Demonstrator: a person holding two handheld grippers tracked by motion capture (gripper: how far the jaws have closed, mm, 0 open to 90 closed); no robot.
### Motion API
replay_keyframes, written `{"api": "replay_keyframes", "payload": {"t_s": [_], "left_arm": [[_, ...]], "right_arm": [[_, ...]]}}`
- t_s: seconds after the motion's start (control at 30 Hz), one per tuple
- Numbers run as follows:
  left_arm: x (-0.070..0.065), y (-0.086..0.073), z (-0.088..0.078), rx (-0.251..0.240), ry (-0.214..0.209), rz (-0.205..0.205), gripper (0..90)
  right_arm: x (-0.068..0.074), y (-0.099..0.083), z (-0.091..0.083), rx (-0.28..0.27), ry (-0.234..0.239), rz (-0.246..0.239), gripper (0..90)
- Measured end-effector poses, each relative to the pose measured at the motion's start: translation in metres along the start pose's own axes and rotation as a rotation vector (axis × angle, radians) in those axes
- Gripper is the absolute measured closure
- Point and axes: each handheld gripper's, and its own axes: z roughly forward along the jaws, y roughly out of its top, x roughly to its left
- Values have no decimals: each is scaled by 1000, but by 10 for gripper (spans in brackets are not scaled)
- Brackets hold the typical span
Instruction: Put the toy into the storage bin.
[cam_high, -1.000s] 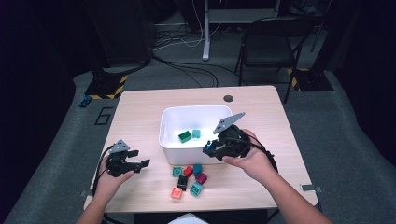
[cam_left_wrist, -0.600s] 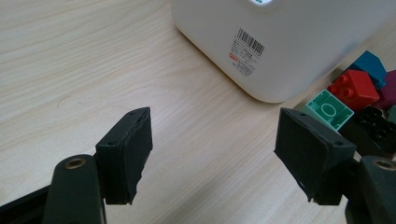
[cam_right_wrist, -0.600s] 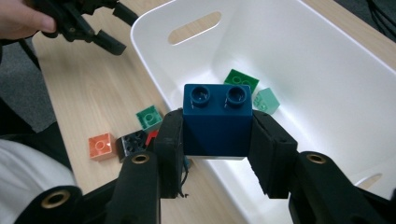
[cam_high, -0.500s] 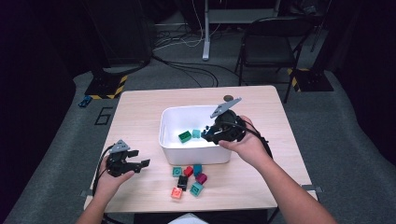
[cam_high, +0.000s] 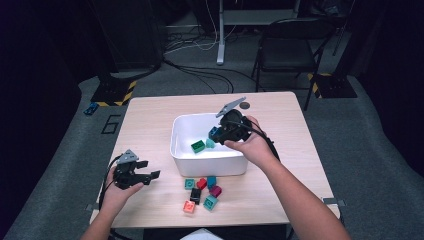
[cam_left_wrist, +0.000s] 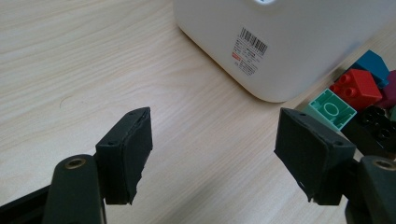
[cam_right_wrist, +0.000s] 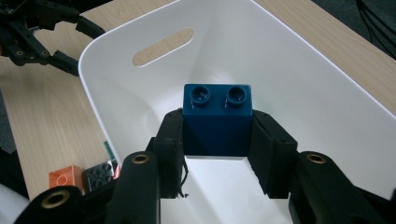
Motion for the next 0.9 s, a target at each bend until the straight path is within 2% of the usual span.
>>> {"api": "replay_keyframes", "payload": {"t_s": [0.3, 0.43, 0.67, 0.9], "left_arm": [[2, -1, 1, -4, 2, 1, 272], [1, -1, 2, 3, 0, 1, 272], [1, -1, 2, 11, -3, 11, 272], [1, -1, 4, 5, -4, 6, 272]], "right_arm": [[-5, 14, 31, 14, -1, -12, 581], [-5, 19, 43, 12, 4, -7, 581], [-10, 23, 63, 22, 9, -27, 581], [-15, 25, 85, 41, 13, -7, 581]]}}
